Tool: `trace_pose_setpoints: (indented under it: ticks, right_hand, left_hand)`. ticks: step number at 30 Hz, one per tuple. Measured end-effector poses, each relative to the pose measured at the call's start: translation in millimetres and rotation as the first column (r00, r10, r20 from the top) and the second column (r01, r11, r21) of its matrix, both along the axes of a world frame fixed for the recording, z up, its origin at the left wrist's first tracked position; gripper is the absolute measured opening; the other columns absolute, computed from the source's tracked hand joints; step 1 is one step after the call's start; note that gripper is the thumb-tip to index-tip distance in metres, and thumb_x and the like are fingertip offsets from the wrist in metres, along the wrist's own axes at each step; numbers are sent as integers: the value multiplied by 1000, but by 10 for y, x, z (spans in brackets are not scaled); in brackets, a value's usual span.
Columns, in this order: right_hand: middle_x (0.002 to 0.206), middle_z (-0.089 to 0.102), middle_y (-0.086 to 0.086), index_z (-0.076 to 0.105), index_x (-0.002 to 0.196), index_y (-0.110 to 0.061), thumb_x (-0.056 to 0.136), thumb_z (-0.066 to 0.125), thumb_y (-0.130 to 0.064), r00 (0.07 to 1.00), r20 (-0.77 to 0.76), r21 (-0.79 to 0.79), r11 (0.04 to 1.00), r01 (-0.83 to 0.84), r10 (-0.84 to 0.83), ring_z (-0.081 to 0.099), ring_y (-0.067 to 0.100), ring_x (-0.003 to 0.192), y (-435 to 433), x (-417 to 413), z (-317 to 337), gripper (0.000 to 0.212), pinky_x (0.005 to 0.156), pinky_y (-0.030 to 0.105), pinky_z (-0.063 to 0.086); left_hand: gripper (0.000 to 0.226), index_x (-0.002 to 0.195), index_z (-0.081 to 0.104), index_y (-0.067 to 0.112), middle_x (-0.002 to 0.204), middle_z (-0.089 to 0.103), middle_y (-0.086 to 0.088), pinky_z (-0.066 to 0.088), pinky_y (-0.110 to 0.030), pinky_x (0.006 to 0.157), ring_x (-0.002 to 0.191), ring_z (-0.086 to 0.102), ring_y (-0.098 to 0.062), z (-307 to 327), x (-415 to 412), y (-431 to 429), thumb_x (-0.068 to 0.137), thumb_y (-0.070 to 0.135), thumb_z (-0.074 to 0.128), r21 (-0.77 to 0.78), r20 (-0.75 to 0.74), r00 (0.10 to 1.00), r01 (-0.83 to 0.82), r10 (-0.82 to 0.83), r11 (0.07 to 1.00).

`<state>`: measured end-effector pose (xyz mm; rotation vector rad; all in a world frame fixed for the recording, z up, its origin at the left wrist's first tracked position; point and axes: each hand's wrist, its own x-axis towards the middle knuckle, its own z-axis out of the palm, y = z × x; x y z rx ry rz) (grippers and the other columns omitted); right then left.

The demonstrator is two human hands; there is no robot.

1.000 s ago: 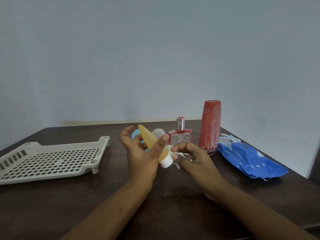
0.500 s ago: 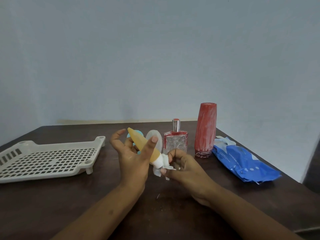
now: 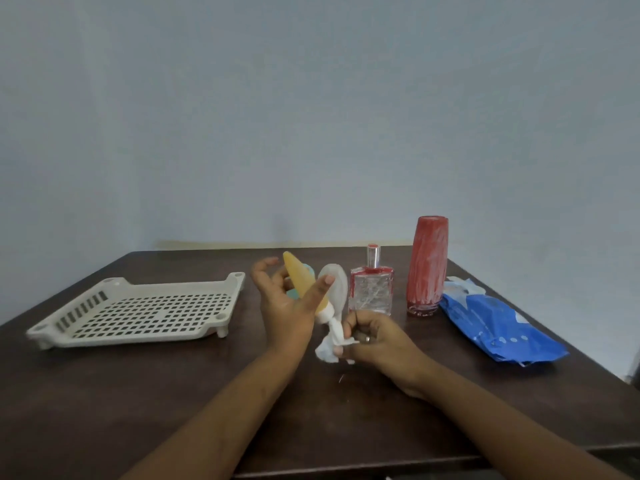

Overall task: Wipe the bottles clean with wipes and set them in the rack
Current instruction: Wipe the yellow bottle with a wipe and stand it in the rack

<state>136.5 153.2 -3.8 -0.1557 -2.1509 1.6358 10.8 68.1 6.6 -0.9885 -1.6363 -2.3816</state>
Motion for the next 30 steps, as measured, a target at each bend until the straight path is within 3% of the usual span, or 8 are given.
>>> trace_pose_setpoints:
  ticks: [3, 8, 15, 19, 22, 25, 28, 30]
  right_hand:
    - [74, 59, 7, 57, 79, -9, 75, 74, 4, 1000, -9, 62, 998, 21, -21, 56, 15, 66, -113, -117, 16, 21, 62, 22, 50]
    - [58, 58, -13, 55, 75, -13, 76, 73, 2, 1000, -9, 236, 972, -14, 17, 54, 0, 53, -443, -571, 130, 24, 55, 15, 45]
    - [76, 61, -8, 52, 75, -20, 77, 71, -10, 957, -260, 417, 878, 234, -131, 57, 3, 71, -807, -1325, 90, 22, 60, 14, 42]
    - [77, 56, -12, 47, 76, -25, 80, 65, -16, 917, -346, 463, 814, 351, -199, 55, 8, 75, -888, -1570, 20, 21, 61, 29, 44]
    - [75, 52, -12, 45, 77, -25, 81, 63, -10, 892, -388, 453, 795, 403, -231, 51, 6, 73, -867, -1637, -50, 24, 59, 22, 38]
    - [75, 51, -13, 45, 78, -24, 83, 63, -8, 880, -402, 432, 795, 427, -254, 51, 7, 73, -808, -1658, -111, 25, 59, 21, 39]
    - [79, 55, -10, 48, 82, -23, 84, 63, -10, 882, -403, 427, 802, 418, -245, 54, 10, 76, -779, -1670, -144, 20, 61, 27, 46]
    - [83, 57, -8, 50, 86, -20, 84, 63, -9, 884, -407, 424, 810, 406, -230, 56, 11, 78, -795, -1682, -158, 17, 64, 30, 49]
  left_hand:
    - [81, 118, 35, 30, 109, 65, -1, 54, -31, 83, 100, 64, -17, 163, -128, -202, 57, 51, 83, -2, -3, 997, -81, 81, 997]
    - [66, 115, 43, 28, 116, 61, 5, 52, -34, 87, 104, 60, -13, 488, -717, -809, 66, 47, 82, -80, -41, 953, -303, 301, 950]
    - [68, 119, 43, 17, 112, 51, 3, 44, -33, 81, 98, 52, -18, 337, -1431, -1634, 69, 34, 84, -280, 25, 822, -541, 569, 793]
    - [69, 120, 43, 14, 110, 53, -1, 39, -32, 77, 98, 53, -22, 218, -1599, -1714, 69, 36, 84, -364, 26, 774, -582, 633, 727]
    - [68, 116, 43, 15, 109, 59, -4, 43, -43, 93, 106, 54, -30, 153, -1711, -1684, 68, 45, 82, -446, -164, 703, -679, 692, 583]
    - [67, 113, 44, 15, 109, 65, -9, 18, -52, 115, 110, 56, -32, 81, -1844, -1695, 69, 53, 78, -513, -301, 617, -747, 727, 422]
    - [69, 116, 46, 15, 115, 64, -13, 5, -56, 116, 120, 51, -33, -7, -1959, -1756, 70, 60, 73, -598, -407, 520, -773, 751, 212]
    - [70, 117, 47, 15, 118, 62, -13, 2, -60, 114, 123, 48, -34, -56, -2012, -1807, 71, 61, 72, -632, -384, 505, -754, 773, 179]
